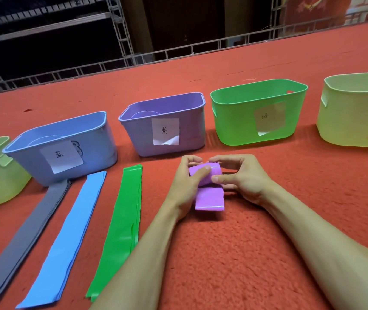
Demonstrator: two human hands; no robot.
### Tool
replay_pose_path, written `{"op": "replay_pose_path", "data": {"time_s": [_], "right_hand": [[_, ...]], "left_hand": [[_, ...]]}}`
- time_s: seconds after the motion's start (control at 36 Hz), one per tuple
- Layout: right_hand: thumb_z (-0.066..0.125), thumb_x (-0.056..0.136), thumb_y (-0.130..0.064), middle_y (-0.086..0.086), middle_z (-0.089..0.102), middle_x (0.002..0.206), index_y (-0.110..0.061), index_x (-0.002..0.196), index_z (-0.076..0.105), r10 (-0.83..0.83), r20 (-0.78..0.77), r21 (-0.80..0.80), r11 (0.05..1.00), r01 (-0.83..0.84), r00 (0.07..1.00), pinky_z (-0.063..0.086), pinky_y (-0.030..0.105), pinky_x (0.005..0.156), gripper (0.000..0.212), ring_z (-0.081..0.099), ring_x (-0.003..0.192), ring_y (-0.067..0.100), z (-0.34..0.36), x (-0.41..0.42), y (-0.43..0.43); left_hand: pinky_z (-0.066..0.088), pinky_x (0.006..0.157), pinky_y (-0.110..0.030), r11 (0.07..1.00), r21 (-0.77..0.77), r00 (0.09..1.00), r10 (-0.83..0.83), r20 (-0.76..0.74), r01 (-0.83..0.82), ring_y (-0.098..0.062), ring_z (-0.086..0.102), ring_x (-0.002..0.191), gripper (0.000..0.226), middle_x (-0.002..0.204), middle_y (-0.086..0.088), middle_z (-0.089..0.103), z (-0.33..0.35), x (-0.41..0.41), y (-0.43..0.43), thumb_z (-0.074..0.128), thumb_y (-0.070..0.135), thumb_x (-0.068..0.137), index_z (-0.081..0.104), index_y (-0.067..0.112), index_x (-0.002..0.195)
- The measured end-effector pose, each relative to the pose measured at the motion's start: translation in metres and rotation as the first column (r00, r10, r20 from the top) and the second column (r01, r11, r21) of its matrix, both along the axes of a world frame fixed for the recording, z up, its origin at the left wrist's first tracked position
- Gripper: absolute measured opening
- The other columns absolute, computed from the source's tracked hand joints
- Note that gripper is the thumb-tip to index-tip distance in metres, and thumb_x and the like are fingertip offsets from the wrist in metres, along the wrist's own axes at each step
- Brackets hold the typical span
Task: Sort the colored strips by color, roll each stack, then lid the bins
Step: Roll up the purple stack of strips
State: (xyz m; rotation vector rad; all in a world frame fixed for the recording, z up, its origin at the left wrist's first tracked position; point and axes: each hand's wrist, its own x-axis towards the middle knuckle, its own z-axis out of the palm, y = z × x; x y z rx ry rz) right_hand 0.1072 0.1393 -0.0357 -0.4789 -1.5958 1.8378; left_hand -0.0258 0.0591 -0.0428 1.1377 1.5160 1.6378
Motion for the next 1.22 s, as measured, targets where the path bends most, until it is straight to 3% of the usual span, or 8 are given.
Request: {"op": "replay_pose_path", "data": {"time_s": [0.11,0.17,0.33,0.47,0.69,0.86,1.08,1.22], "right_hand": [[0.070,0.067,0.019,0.005,0.072,0.099,-0.005,0.100,0.068,-0.015,-0.021,0.012,1.000,0.015,1.000,0.060,0.036,0.070,0.041,0.068,0.079,0.018,-0.001,0.002,0.003],[0.071,0.066,0.020,0.007,0.071,0.104,-0.002,0.103,0.067,-0.039,-0.033,0.029,0.999,0.040,0.999,0.059,0.037,0.070,0.044,0.068,0.081,0.019,-0.001,0.003,0.005],[0.070,0.063,0.023,0.006,0.072,0.105,-0.005,0.102,0.068,-0.057,-0.048,0.021,0.998,0.058,0.997,0.058,0.051,0.068,0.048,0.068,0.085,0.021,-0.002,0.004,0.006],[0.070,0.060,0.025,-0.001,0.071,0.107,-0.005,0.097,0.068,-0.067,-0.023,0.078,0.995,0.069,0.997,0.059,0.037,0.064,0.048,0.068,0.094,0.014,-0.004,0.003,0.006],[0.072,0.067,0.010,0.002,0.067,0.118,-0.021,0.122,0.060,0.051,0.007,-0.019,0.999,-0.051,0.999,0.057,0.033,0.080,0.064,0.066,0.099,0.016,-0.001,0.001,0.007],[0.067,0.077,-0.023,0.007,0.072,0.095,-0.017,0.124,0.060,0.019,0.060,-0.135,0.991,-0.010,0.998,0.057,0.042,0.079,0.048,0.068,0.079,0.019,0.007,-0.003,0.002],[0.070,0.080,-0.021,0.010,0.072,0.092,-0.019,0.112,0.065,-0.014,0.150,-0.024,1.000,0.018,0.989,0.060,0.036,0.065,0.033,0.070,0.071,0.018,0.012,0.001,0.001],[0.076,0.071,-0.011,0.016,0.071,0.099,-0.013,0.104,0.069,-0.004,0.131,0.016,1.000,0.002,0.991,0.060,0.040,0.070,0.033,0.068,0.079,0.023,0.009,0.005,0.002]], "left_hand": [[0.048,0.065,-0.015,0.999,-0.038,0.991,0.005,-0.136,-0.010,0.001,0.056,0.073,0.024,0.096,0.003,0.057,-0.001,-0.002,0.001,0.062,0.017,0.091,0.048,0.014,0.110],[0.049,0.062,-0.016,0.999,-0.044,0.995,-0.009,-0.102,0.005,0.002,0.057,0.069,0.023,0.092,0.001,0.060,0.001,-0.001,-0.002,0.061,0.017,0.091,0.049,0.011,0.110],[0.055,0.065,-0.031,0.996,-0.054,0.998,-0.070,0.003,0.070,-0.022,0.064,0.082,0.017,0.105,-0.021,0.066,0.006,-0.003,-0.005,0.062,0.022,0.091,0.054,0.021,0.106],[0.045,0.044,-0.017,0.993,-0.048,0.988,-0.104,0.117,0.110,-0.012,0.063,0.058,0.021,0.089,-0.012,0.066,0.009,-0.006,-0.009,0.064,0.009,0.088,0.054,0.017,0.105],[0.052,0.050,-0.025,0.998,0.029,0.971,-0.063,0.232,0.058,-0.018,0.064,0.061,0.036,0.091,-0.010,0.064,0.008,-0.008,-0.009,0.071,-0.006,0.075,0.057,0.017,0.097],[0.049,0.047,-0.027,0.995,0.074,0.993,-0.068,0.092,0.062,-0.025,0.062,0.070,0.045,0.100,-0.013,0.064,0.004,-0.006,-0.010,0.077,-0.009,0.067,0.056,0.019,0.097],[0.053,0.068,-0.036,0.991,0.125,0.990,-0.040,-0.134,0.057,-0.021,0.062,0.086,0.047,0.104,-0.002,0.065,0.001,-0.004,-0.008,0.080,0.001,0.058,0.059,0.026,0.092],[0.051,0.070,-0.036,0.983,0.093,0.986,-0.150,-0.075,0.157,-0.019,0.059,0.080,0.052,0.102,-0.006,0.061,-0.003,-0.007,-0.005,0.075,-0.008,0.057,0.057,0.026,0.092]]}}
